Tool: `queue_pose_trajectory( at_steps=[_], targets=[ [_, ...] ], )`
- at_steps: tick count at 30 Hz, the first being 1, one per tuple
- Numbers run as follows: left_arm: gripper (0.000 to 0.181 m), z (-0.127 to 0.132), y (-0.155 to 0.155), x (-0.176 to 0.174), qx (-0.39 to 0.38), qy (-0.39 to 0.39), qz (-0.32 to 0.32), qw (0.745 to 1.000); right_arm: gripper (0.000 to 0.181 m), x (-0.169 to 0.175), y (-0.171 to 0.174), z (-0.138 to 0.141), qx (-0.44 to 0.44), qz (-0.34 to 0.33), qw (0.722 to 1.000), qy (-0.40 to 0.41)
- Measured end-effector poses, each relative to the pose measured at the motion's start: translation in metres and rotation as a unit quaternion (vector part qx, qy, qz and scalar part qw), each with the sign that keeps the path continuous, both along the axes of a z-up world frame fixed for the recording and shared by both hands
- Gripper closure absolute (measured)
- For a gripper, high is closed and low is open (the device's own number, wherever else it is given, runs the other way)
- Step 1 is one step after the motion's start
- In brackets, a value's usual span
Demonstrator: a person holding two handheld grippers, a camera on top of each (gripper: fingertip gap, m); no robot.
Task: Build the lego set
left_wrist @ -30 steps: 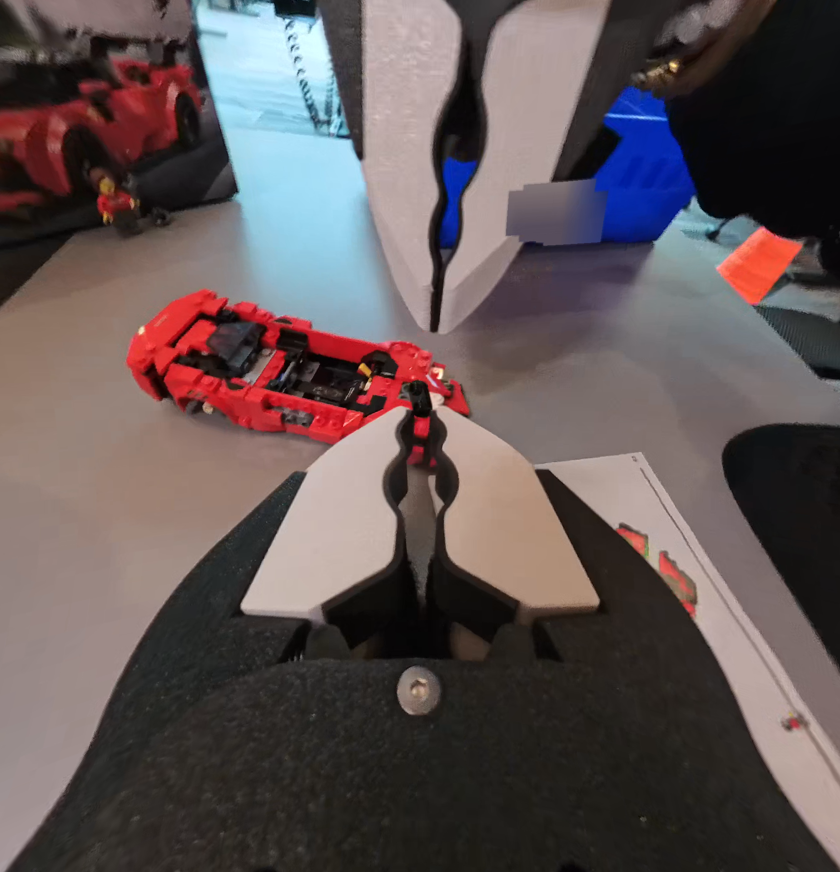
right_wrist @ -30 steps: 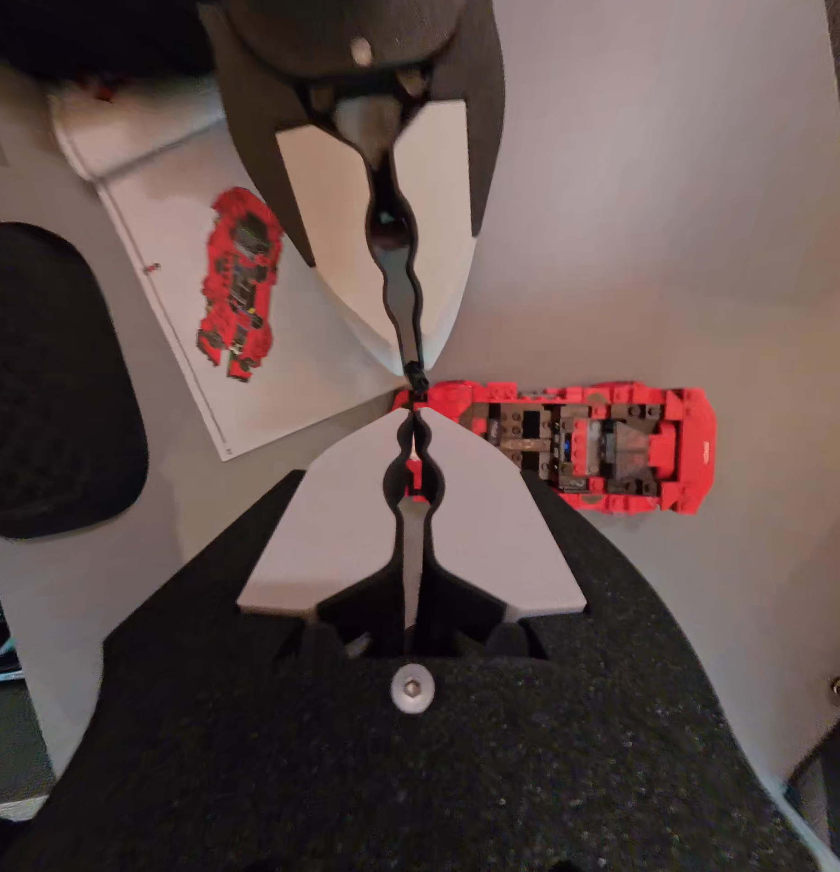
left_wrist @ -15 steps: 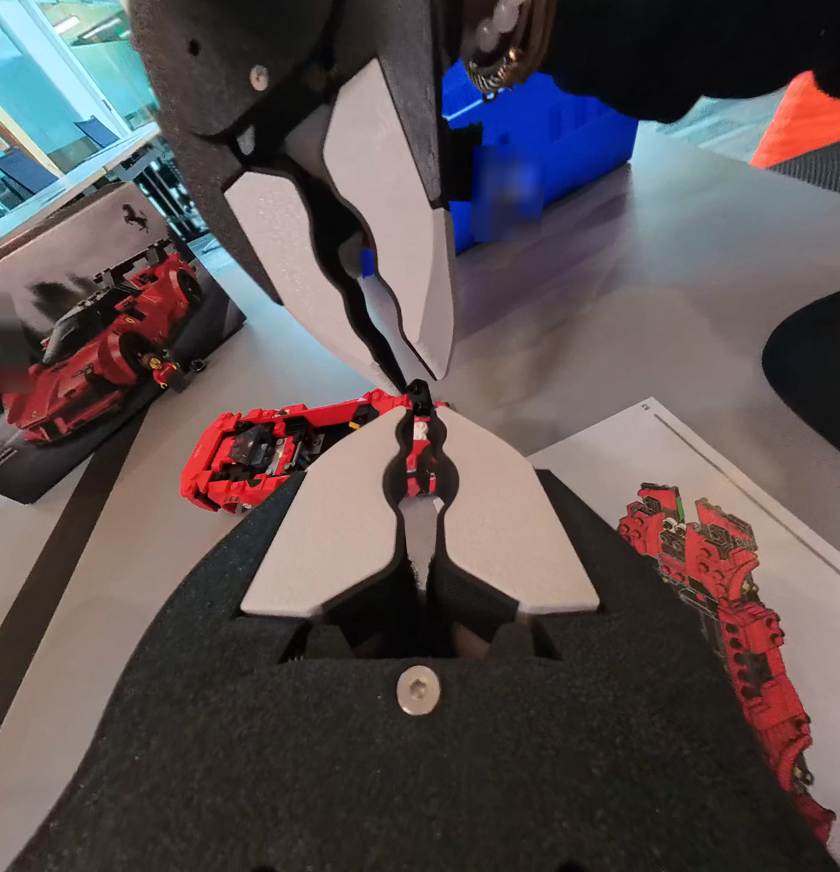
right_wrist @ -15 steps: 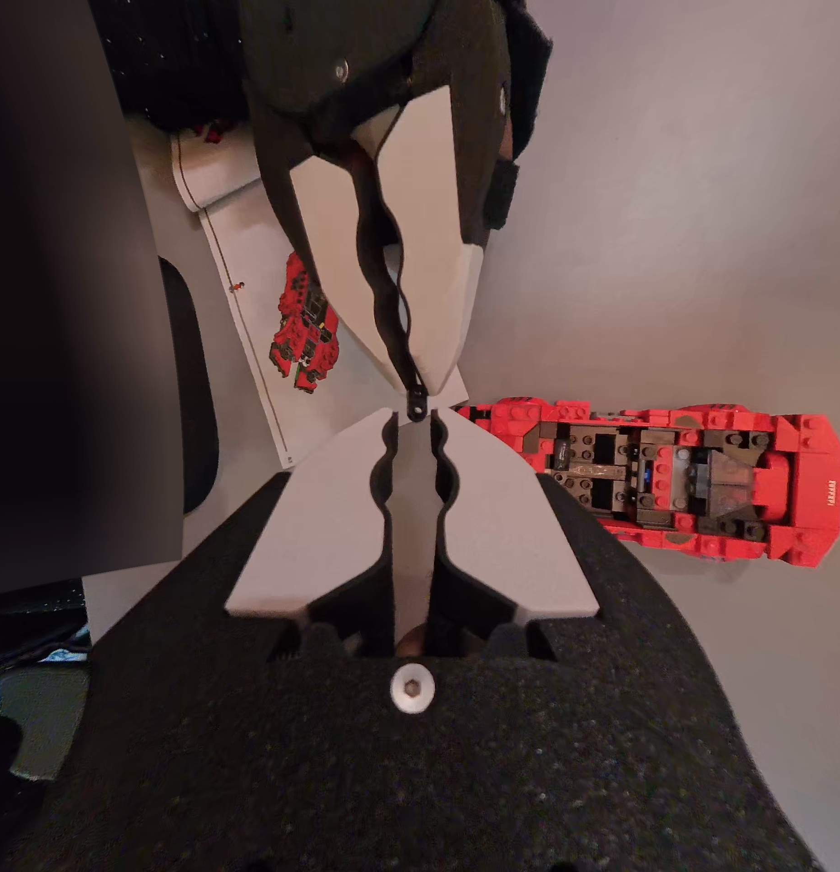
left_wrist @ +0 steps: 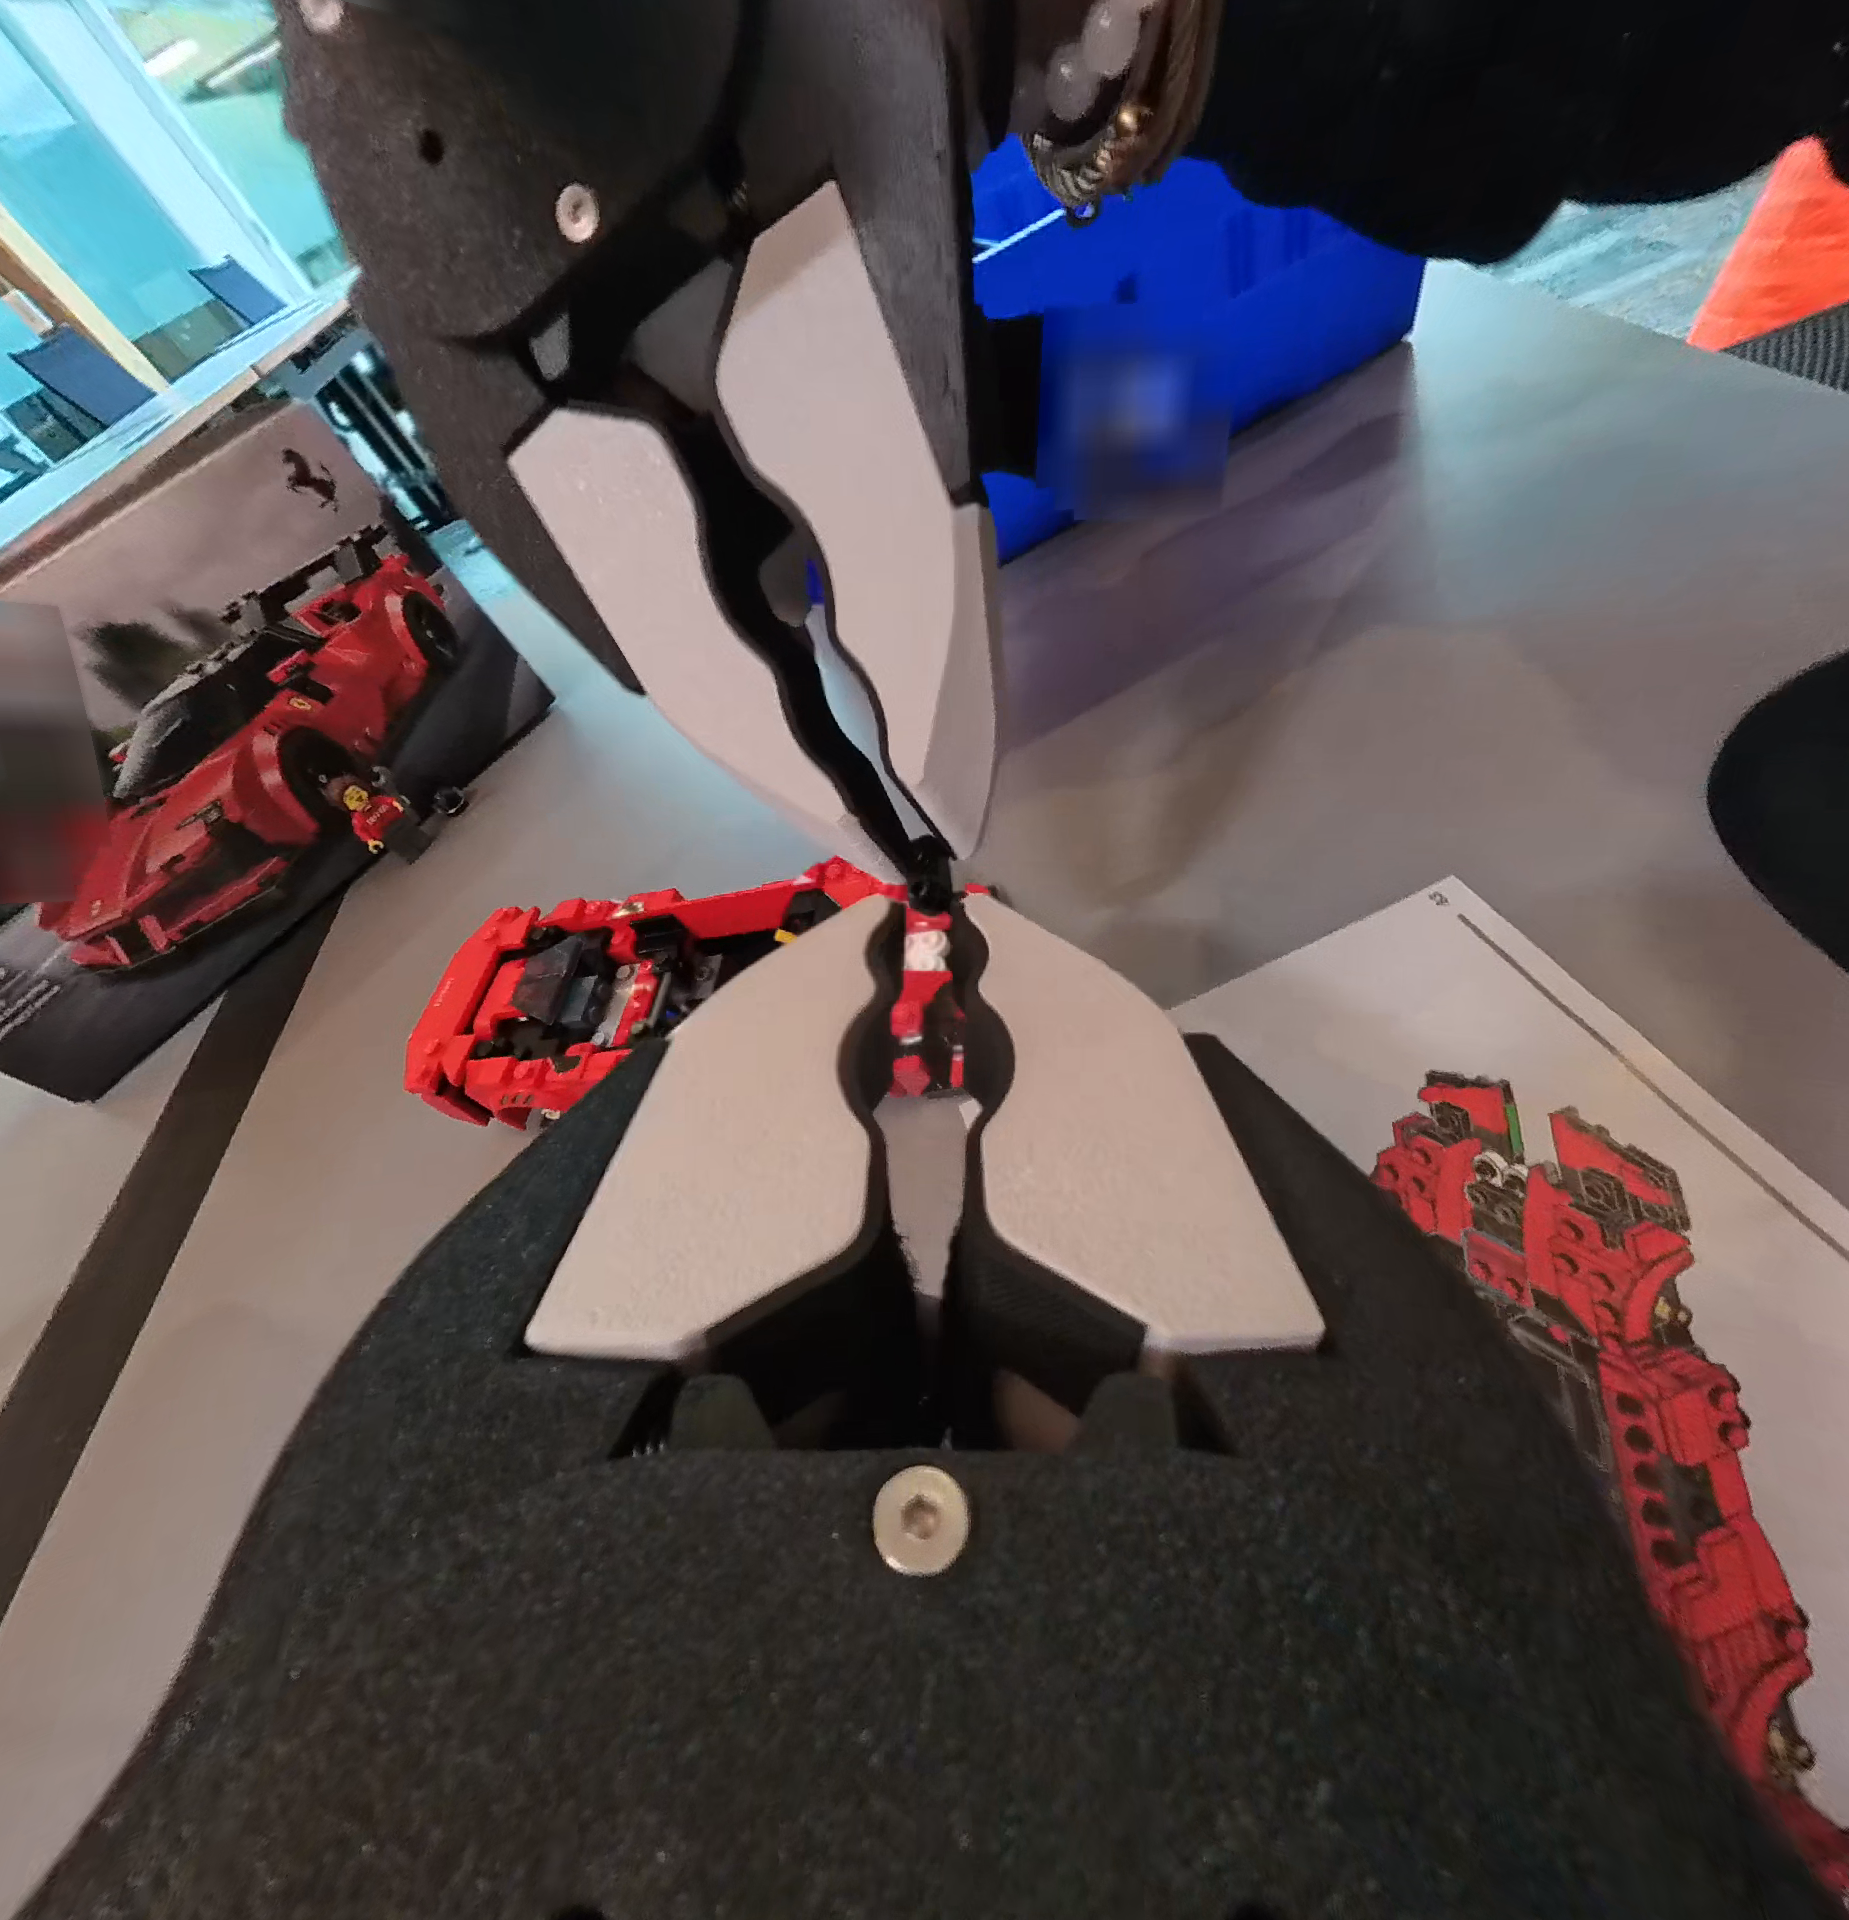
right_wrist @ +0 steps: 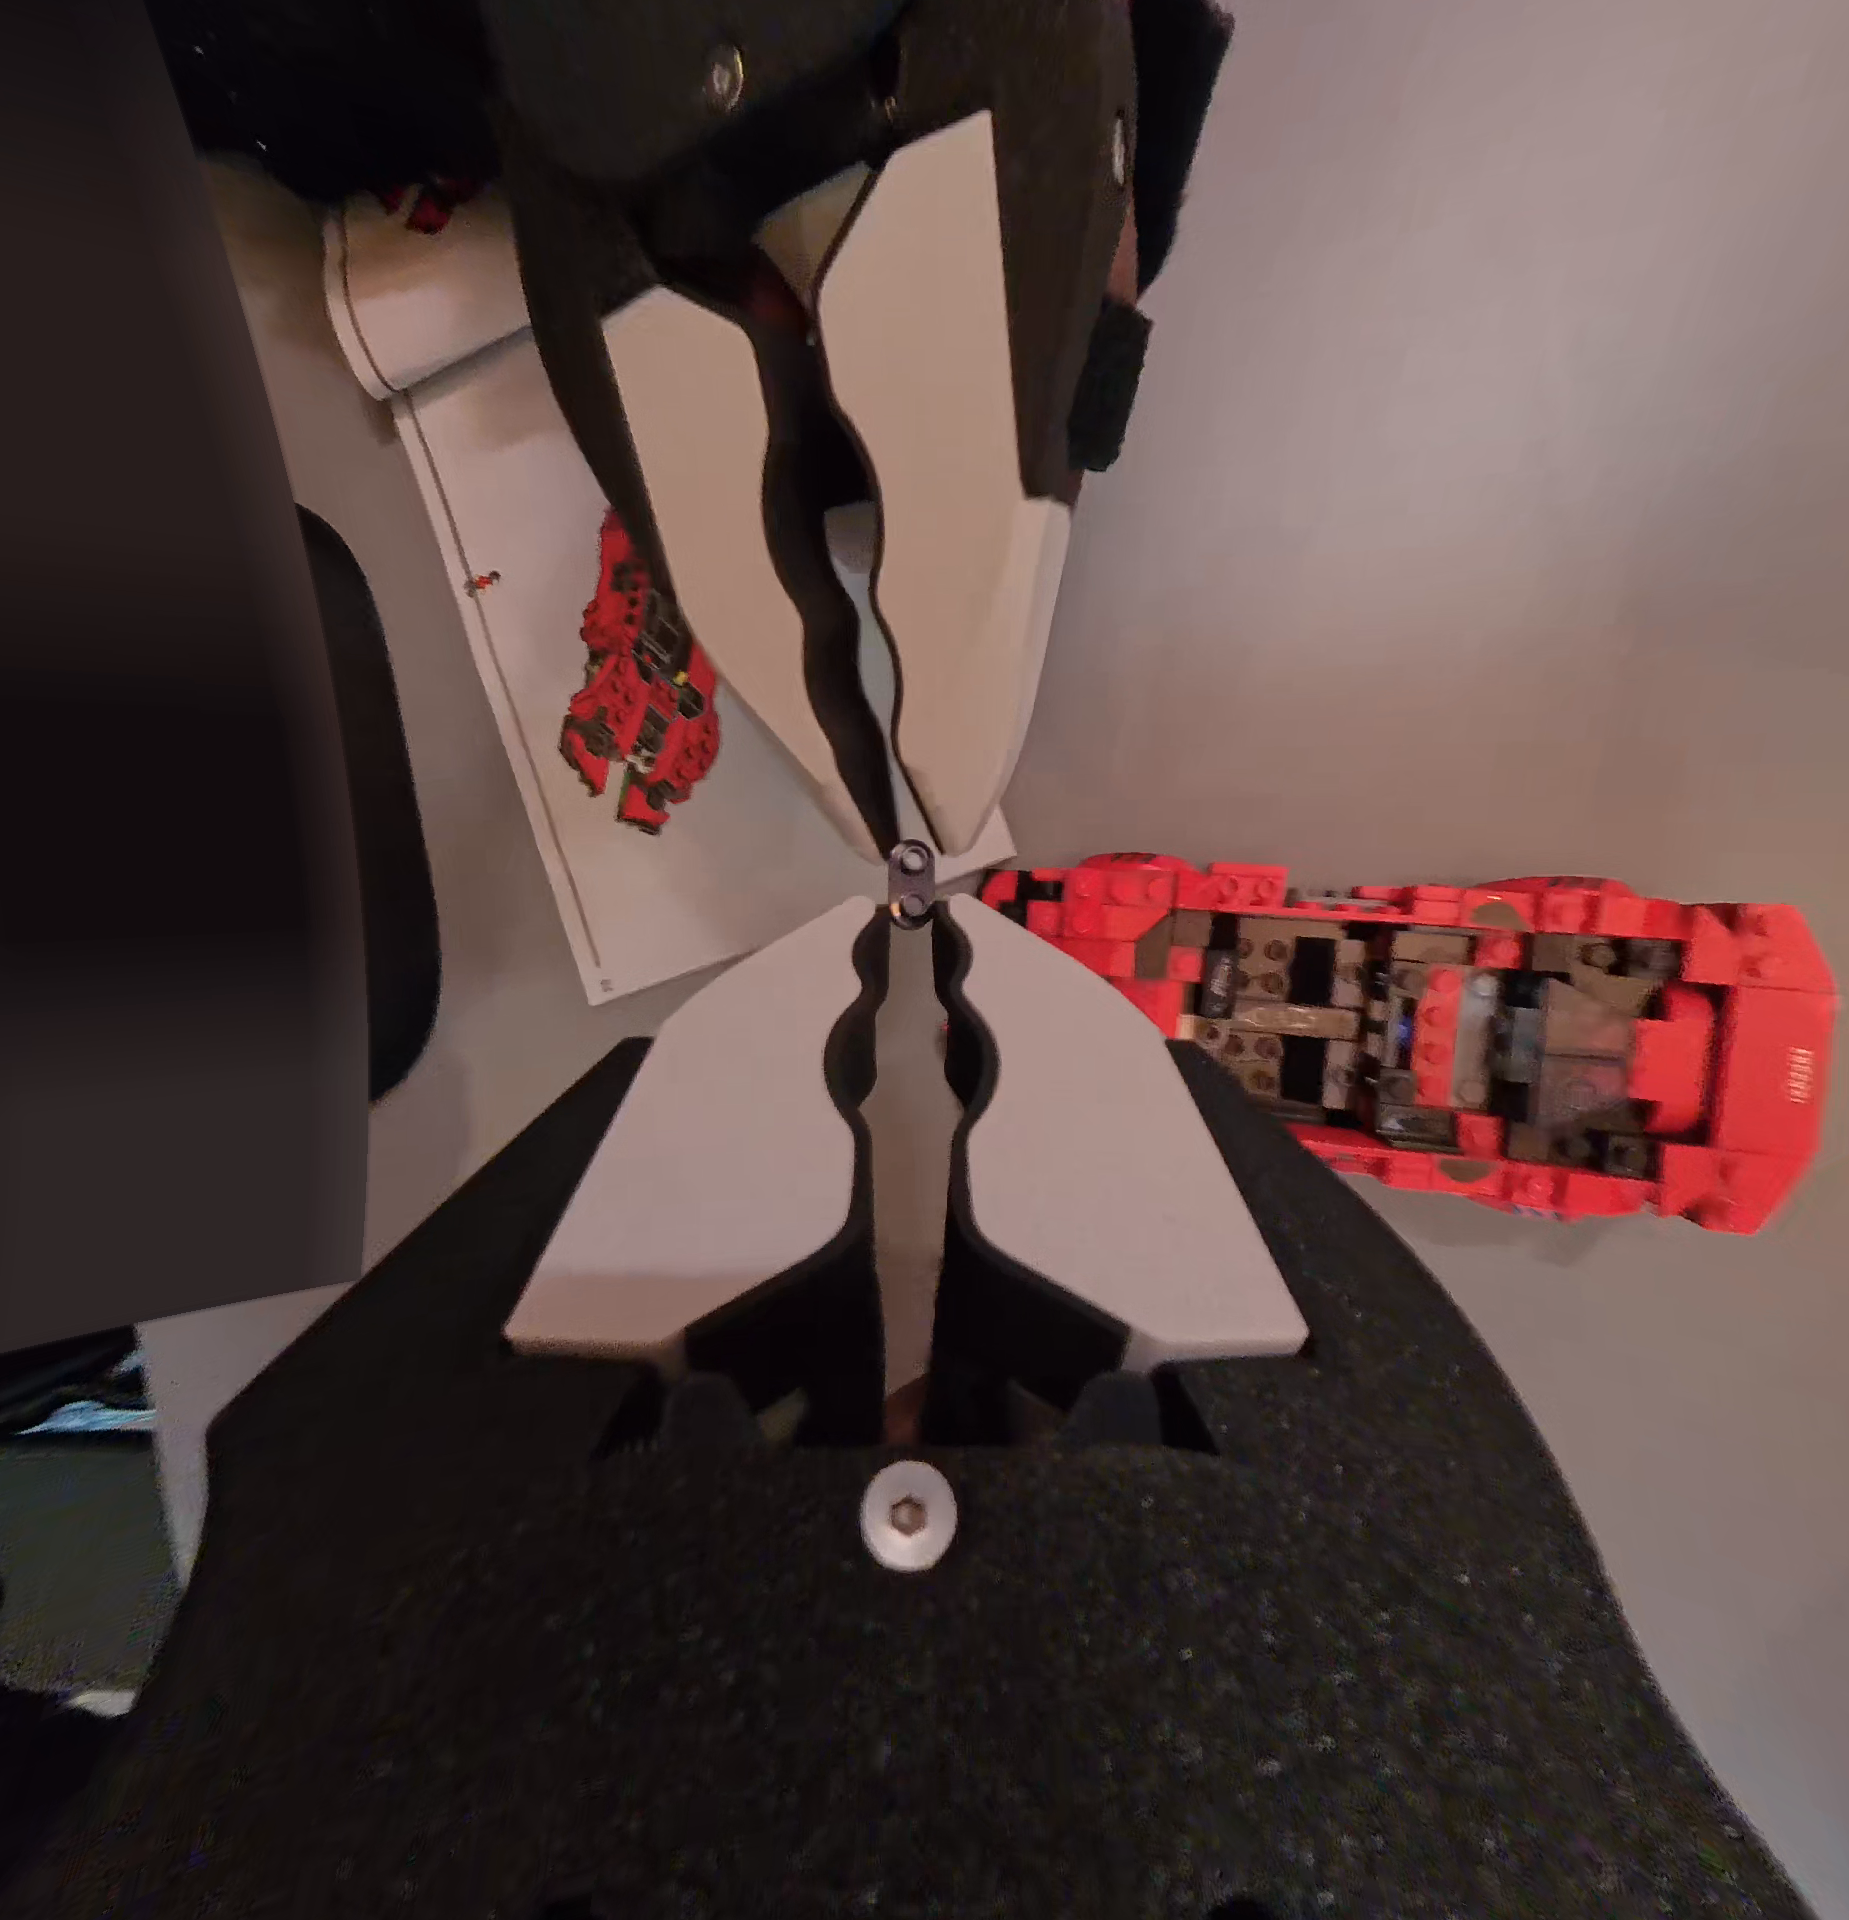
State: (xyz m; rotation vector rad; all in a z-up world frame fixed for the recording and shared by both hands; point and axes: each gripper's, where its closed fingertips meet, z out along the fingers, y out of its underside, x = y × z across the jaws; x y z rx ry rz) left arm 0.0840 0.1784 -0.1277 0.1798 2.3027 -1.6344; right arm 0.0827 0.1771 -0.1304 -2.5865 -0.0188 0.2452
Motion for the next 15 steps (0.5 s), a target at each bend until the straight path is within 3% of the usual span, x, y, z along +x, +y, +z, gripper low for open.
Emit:
queue_pose_trajectory(
  at_steps=[1, 6, 15],
  targets=[
    [0.169, 0.003, 0.001, 0.002, -0.009, 0.017, 0.006, 1.000, 0.173, 0.006, -0.002, 0.002, 0.003, -0.001, 1.000, -0.025],
    [0.163, 0.014, 0.005, 0.008, -0.060, 0.123, 0.012, 0.990, 0.173, 0.016, 0.001, 0.019, 0.046, 0.004, 0.994, -0.102],
    [0.169, 0.020, 0.005, 0.005, -0.084, 0.118, 0.003, 0.989, 0.173, 0.009, 0.008, 0.016, 0.063, 0.020, 0.992, -0.111]
  ],
)
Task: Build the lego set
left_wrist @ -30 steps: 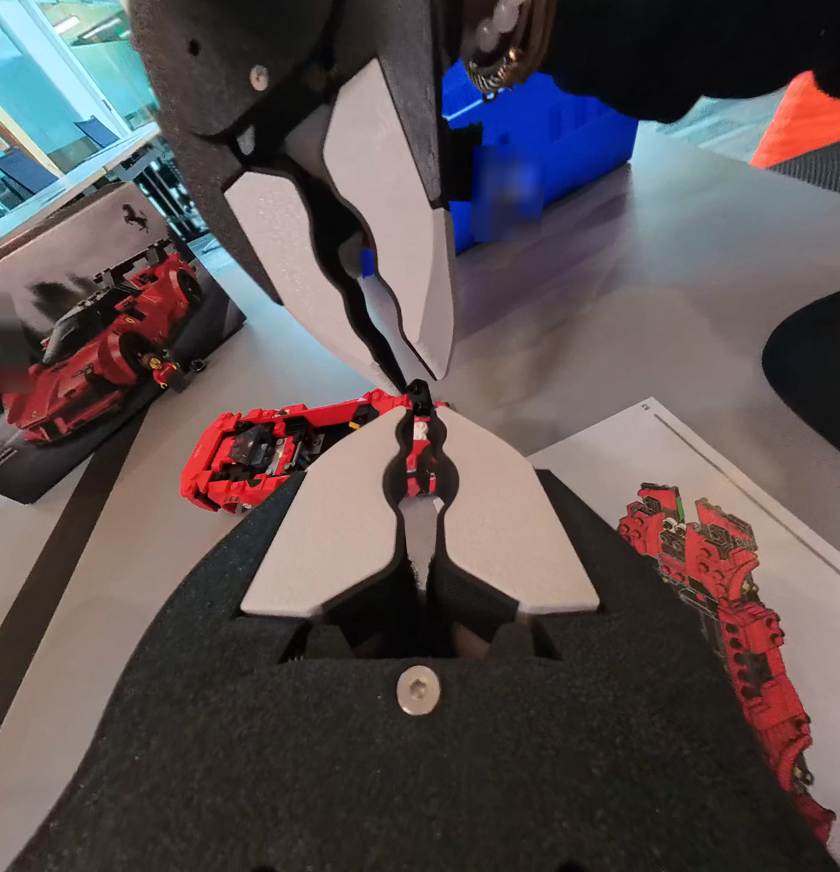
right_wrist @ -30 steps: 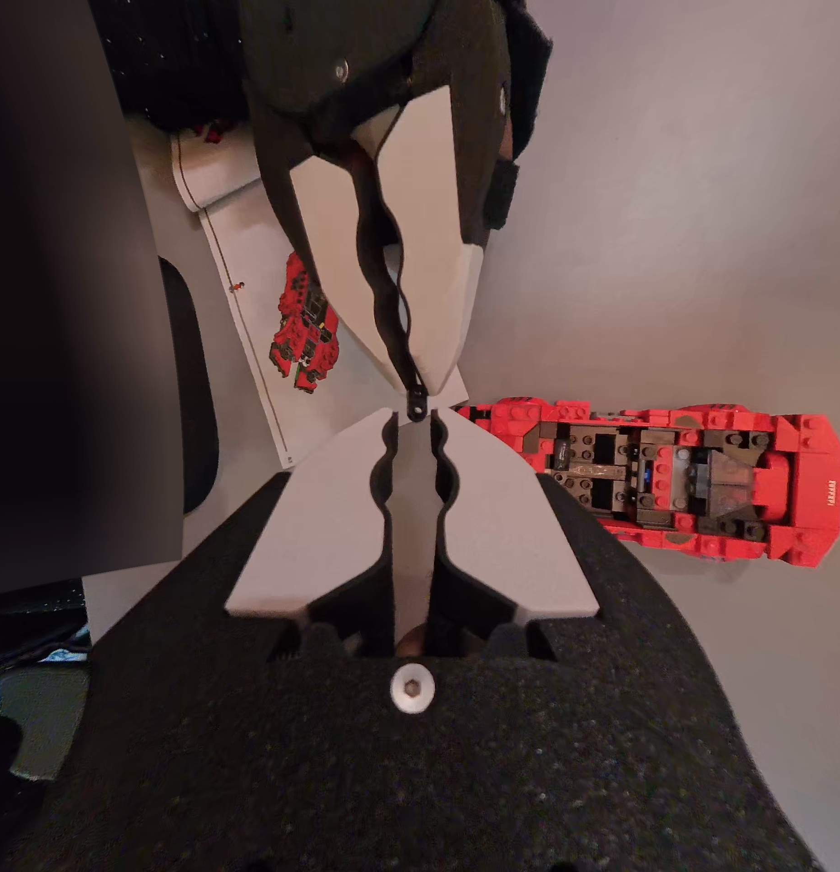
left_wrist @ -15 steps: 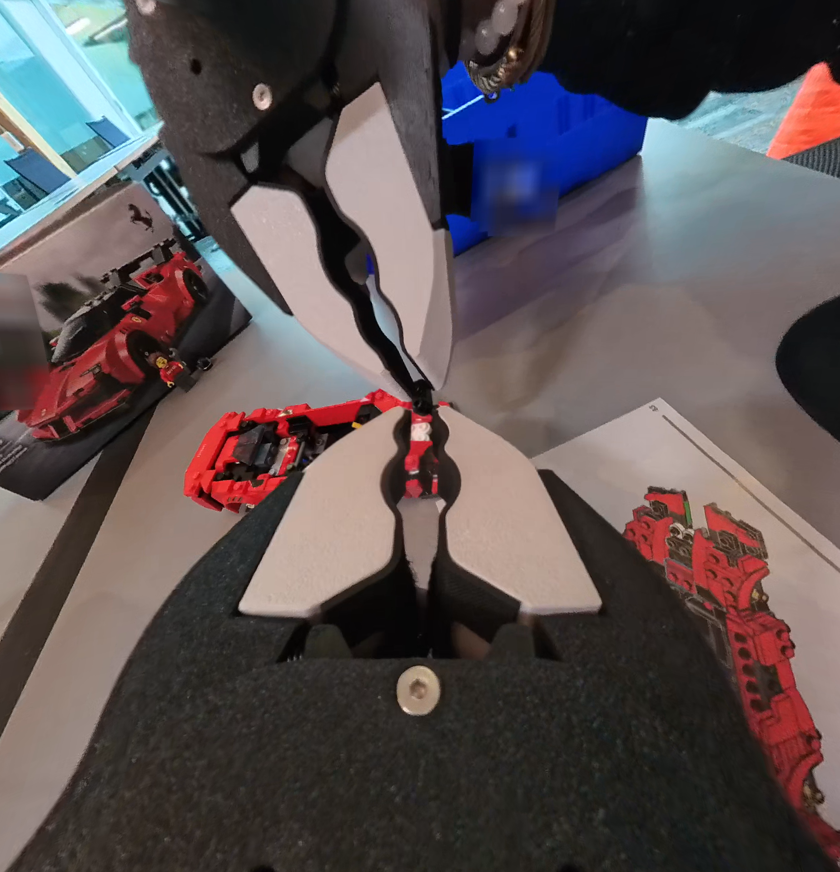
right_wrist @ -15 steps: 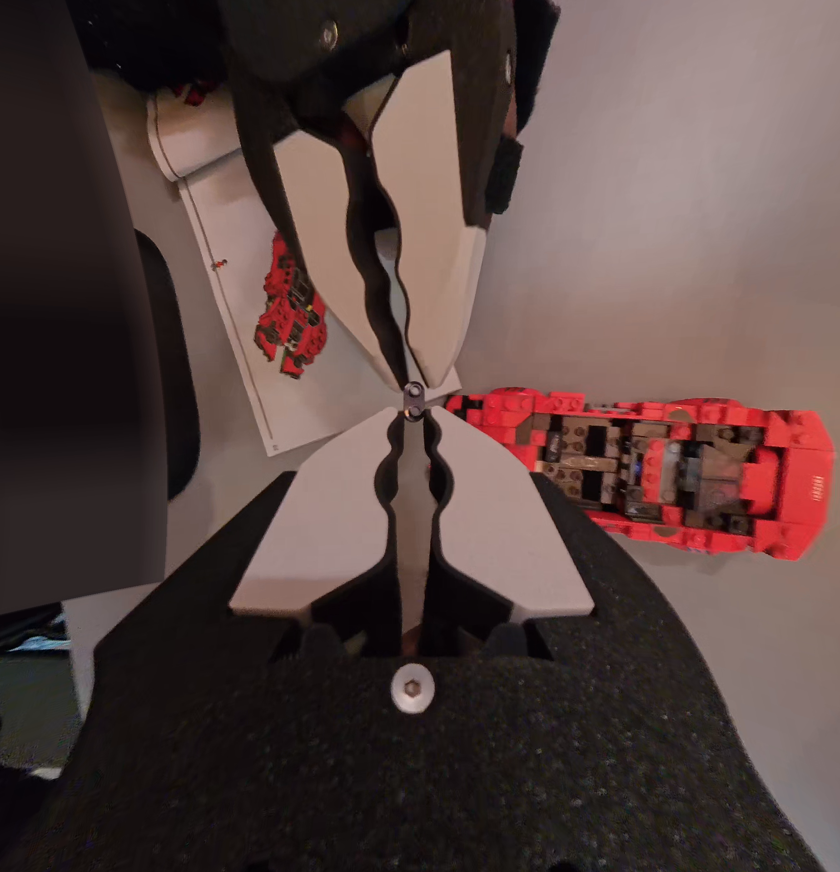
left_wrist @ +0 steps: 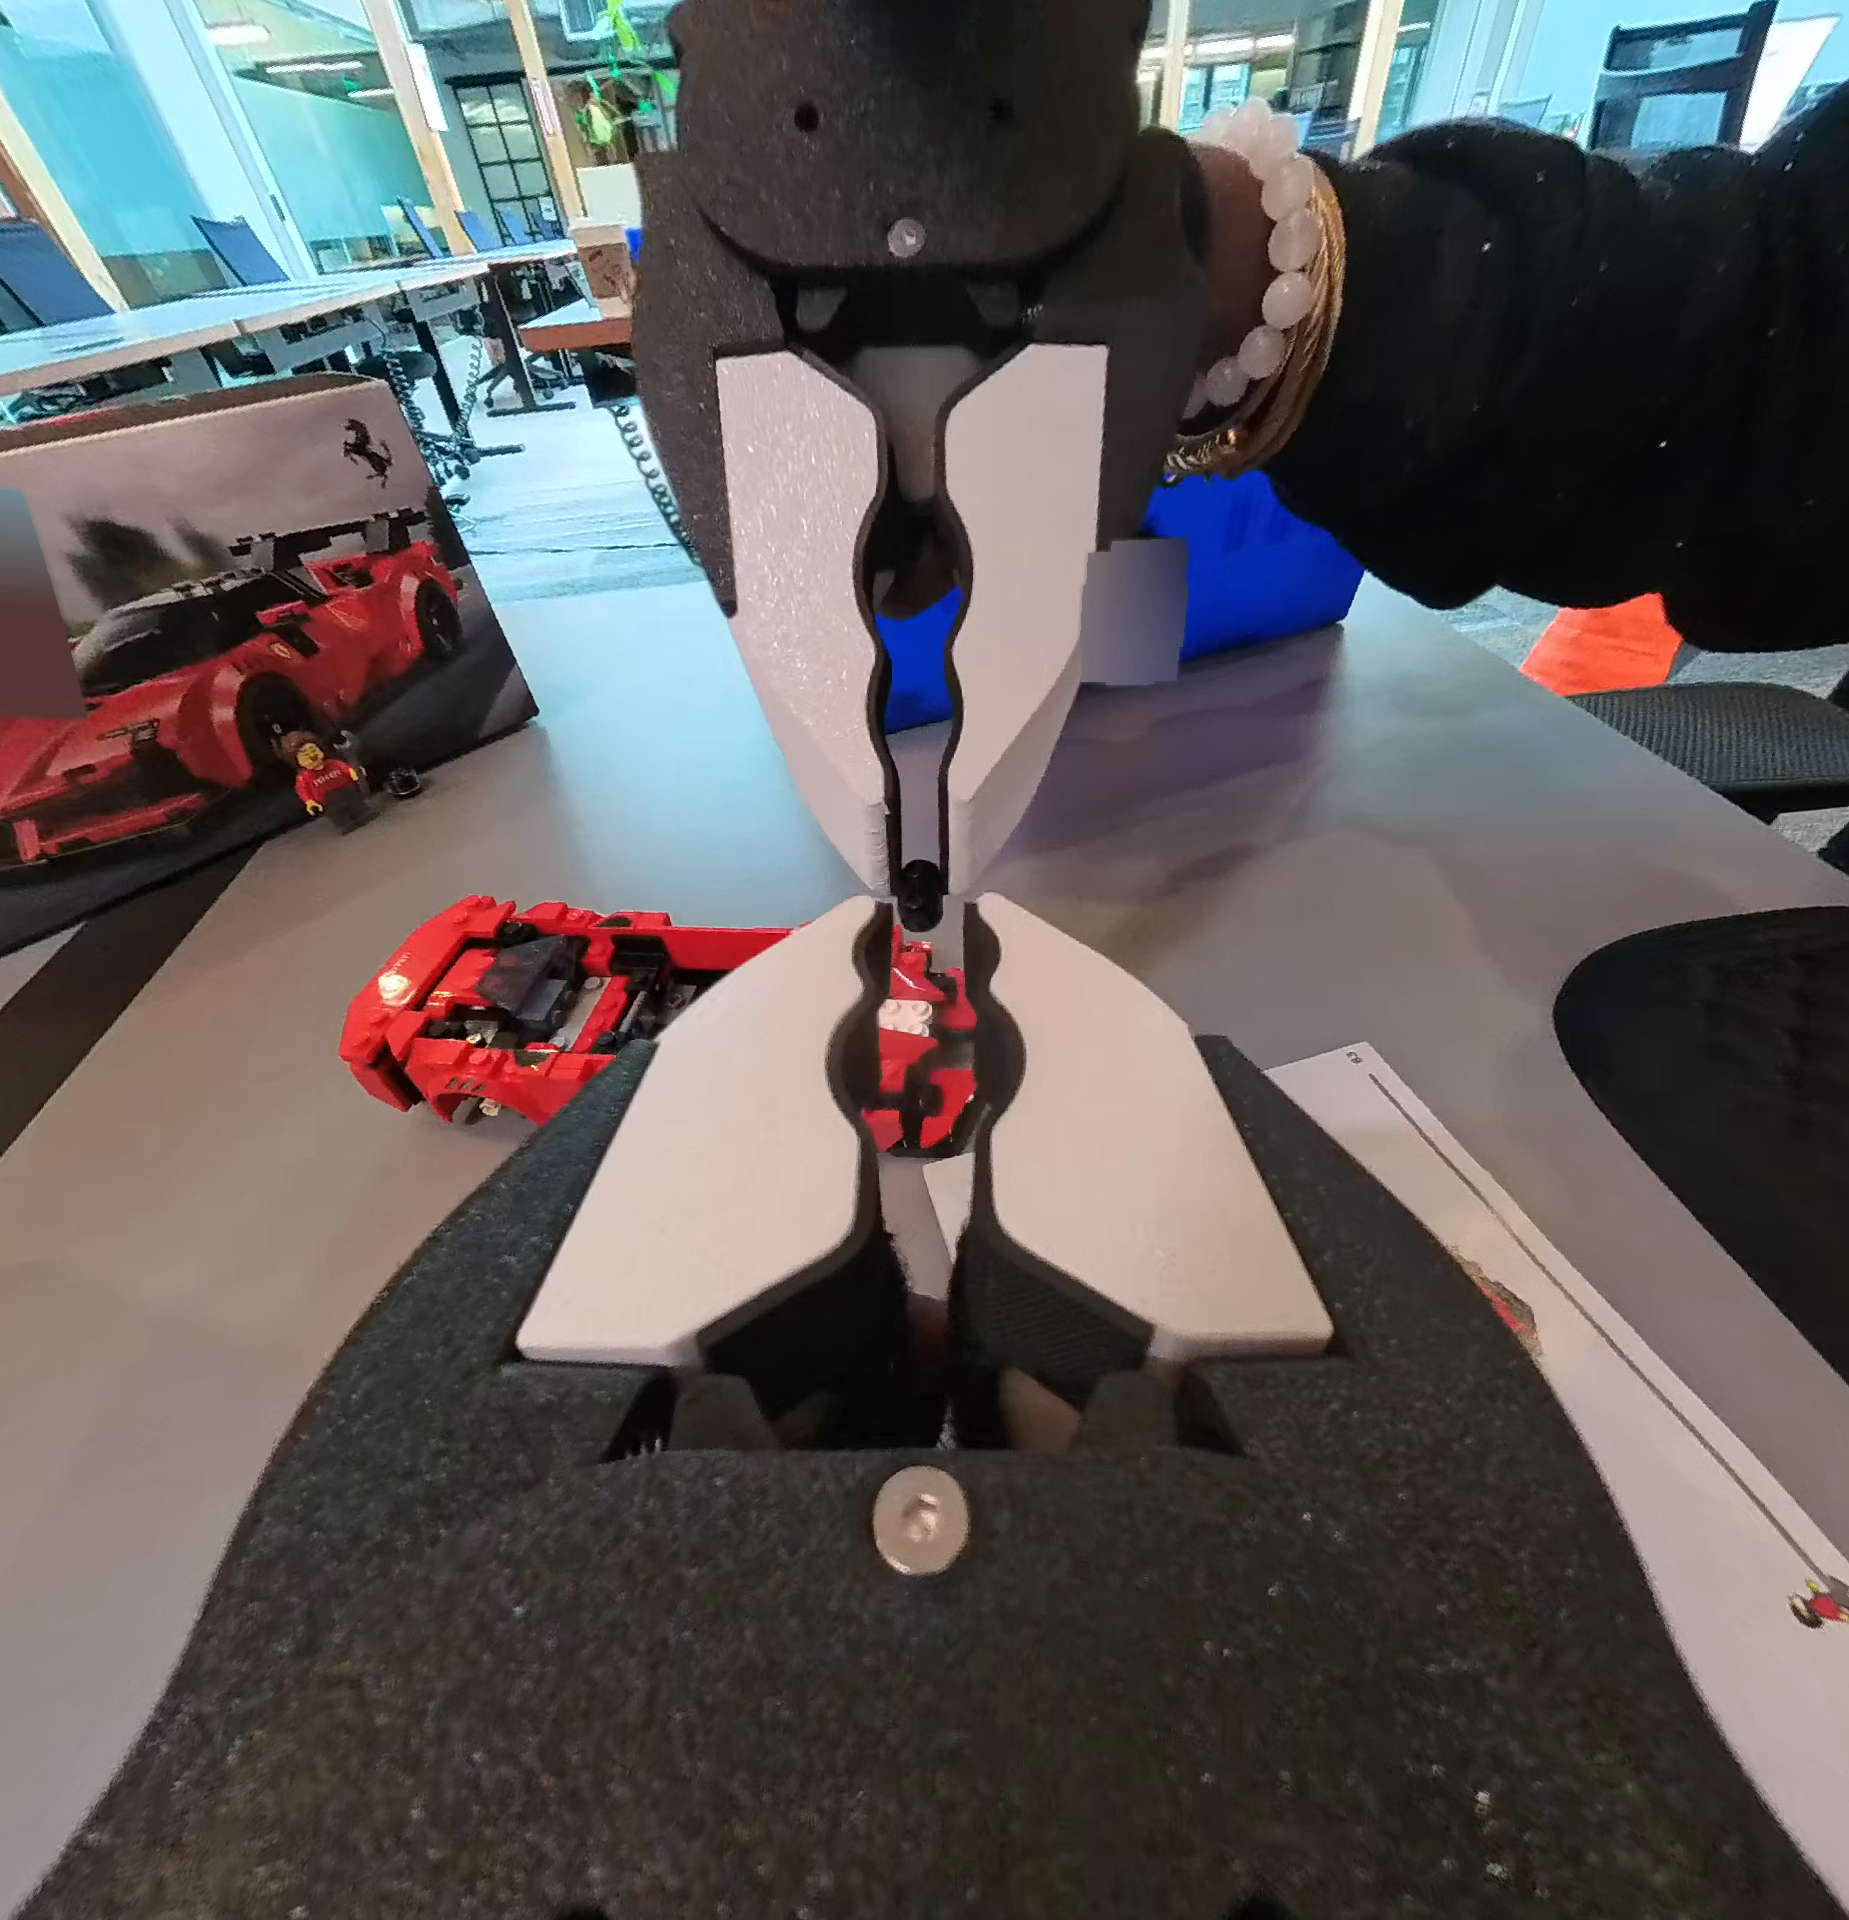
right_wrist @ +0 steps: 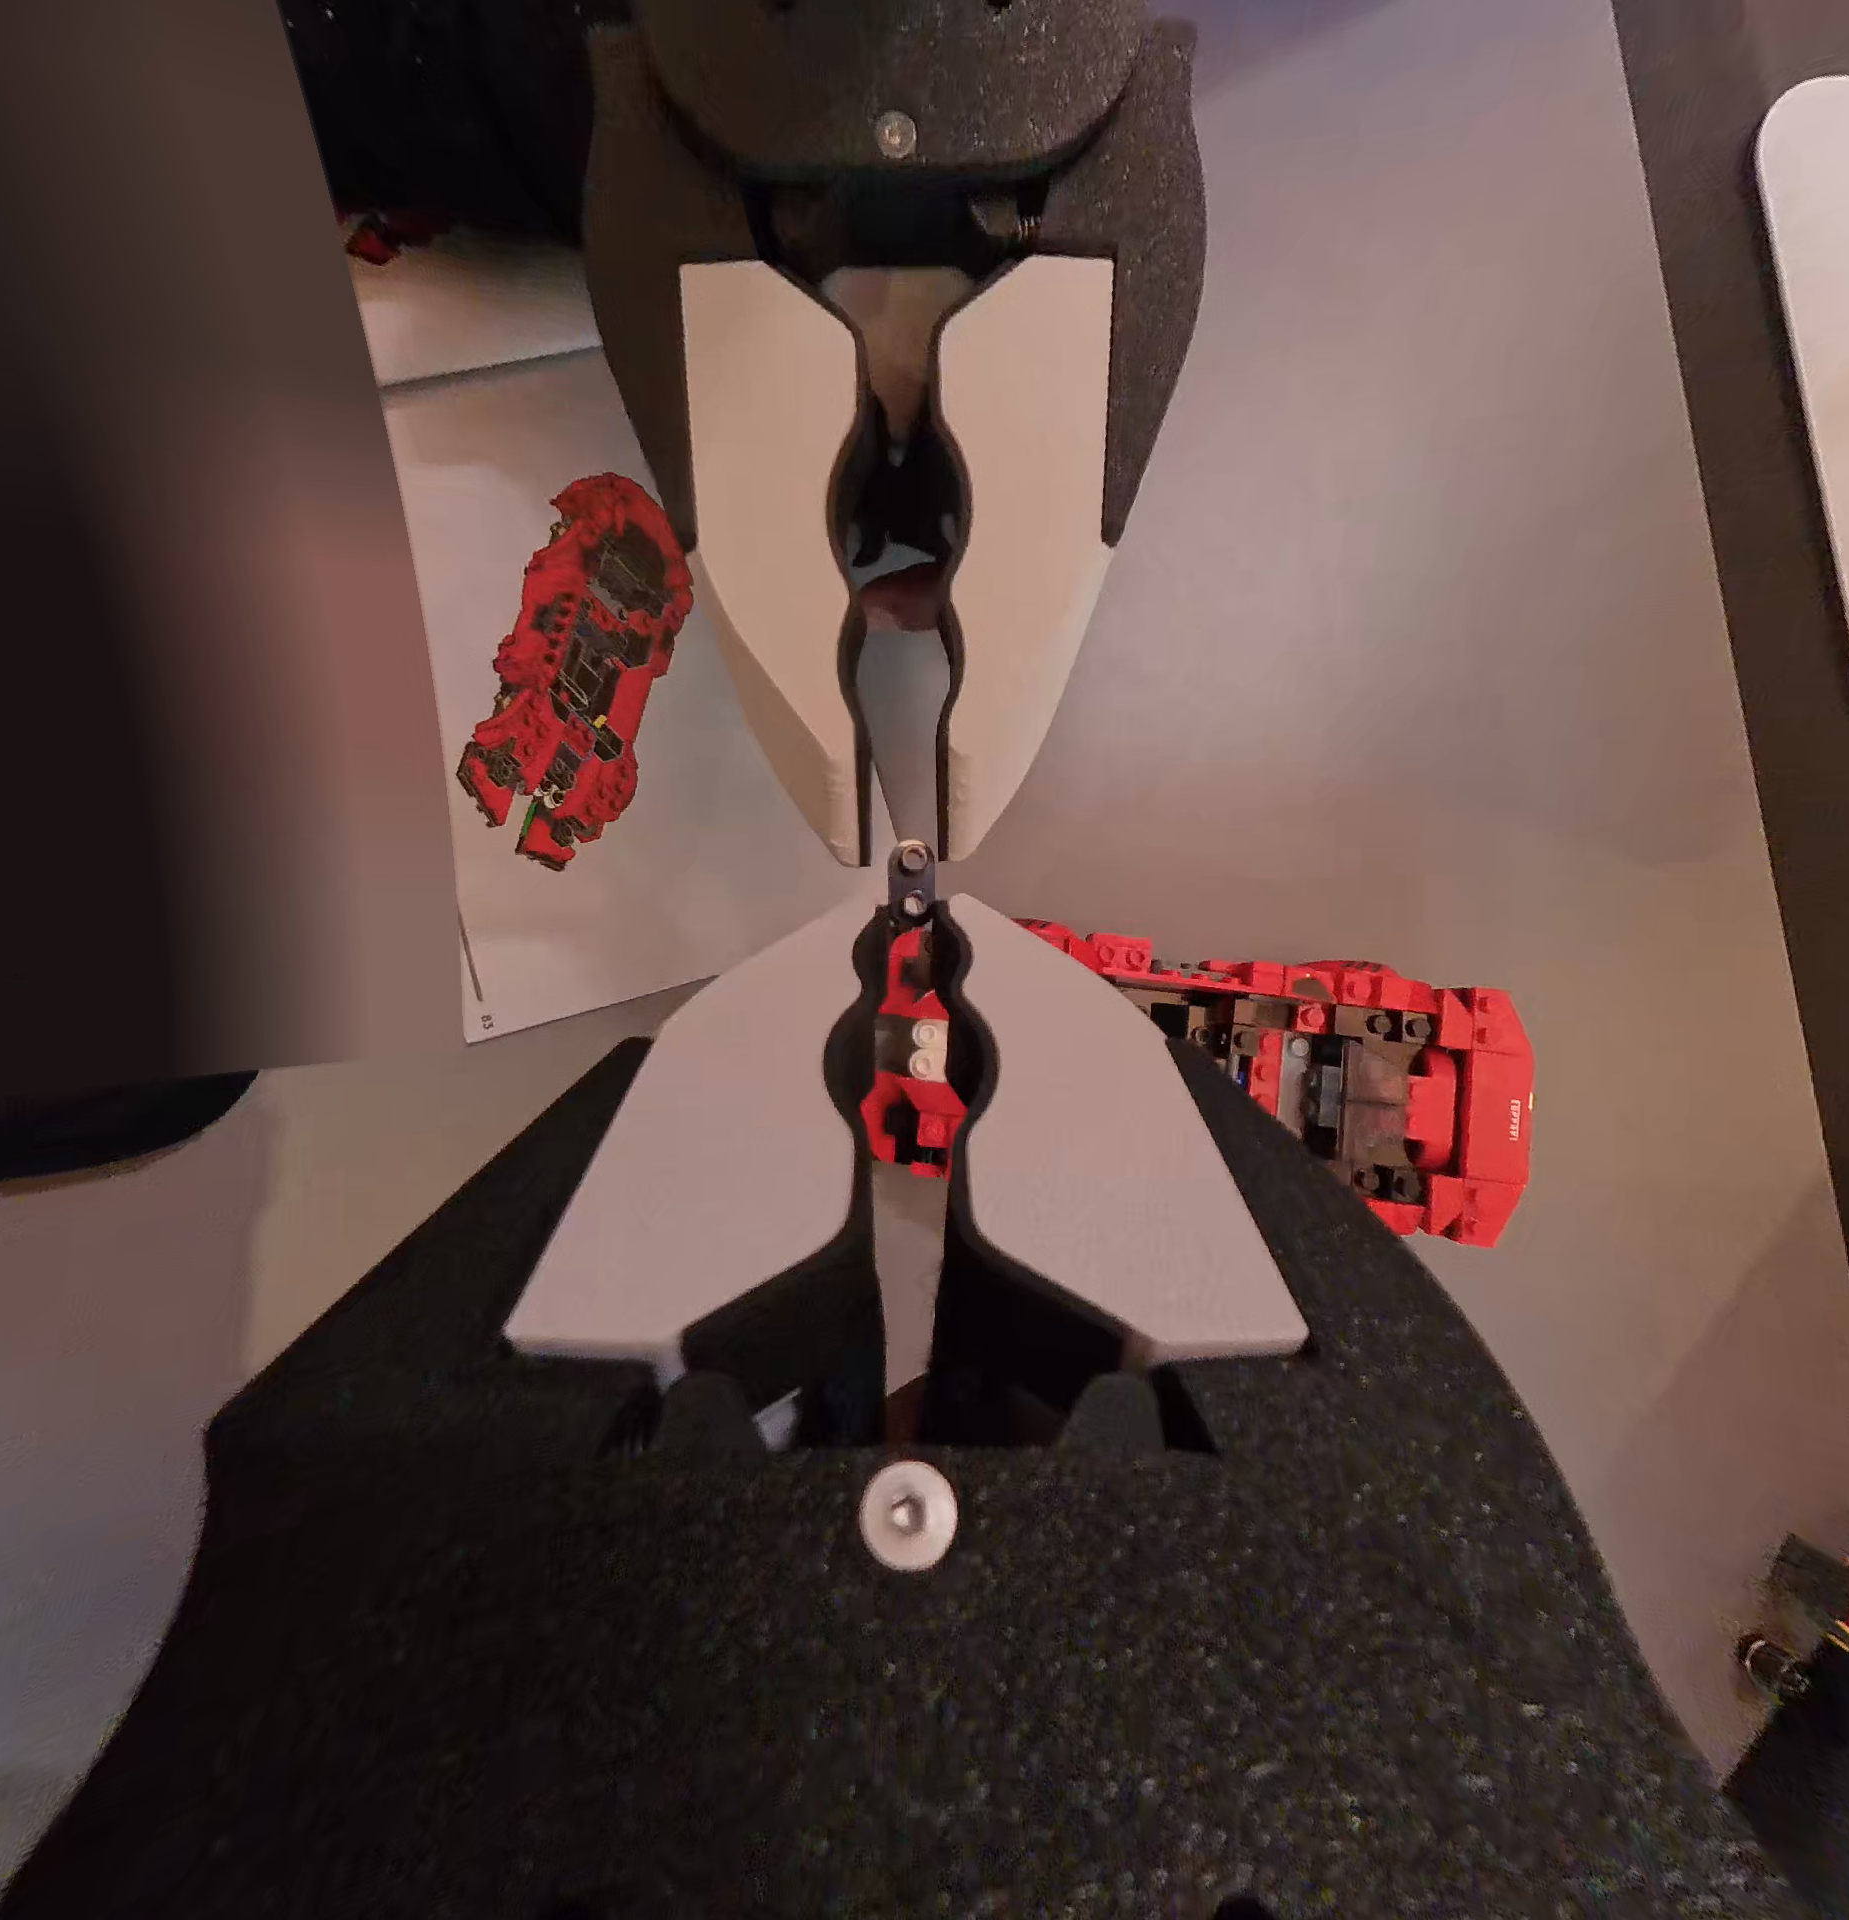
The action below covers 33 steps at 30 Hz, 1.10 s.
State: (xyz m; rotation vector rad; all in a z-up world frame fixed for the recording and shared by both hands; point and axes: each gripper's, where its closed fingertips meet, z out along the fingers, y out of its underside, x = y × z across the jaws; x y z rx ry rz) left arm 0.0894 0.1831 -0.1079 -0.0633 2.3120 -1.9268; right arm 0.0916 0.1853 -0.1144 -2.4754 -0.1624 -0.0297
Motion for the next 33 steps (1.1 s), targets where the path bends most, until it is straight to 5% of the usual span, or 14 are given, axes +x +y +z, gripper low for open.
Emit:
queue_pose_trajectory(
  at_steps=[33],
  targets=[
    [0.174, -0.018, -0.001, -0.003, 0.065, -0.057, -0.005, 0.996, 0.172, -0.005, 0.002, -0.011, -0.054, -0.002, 0.999, 0.004]
  ],
)
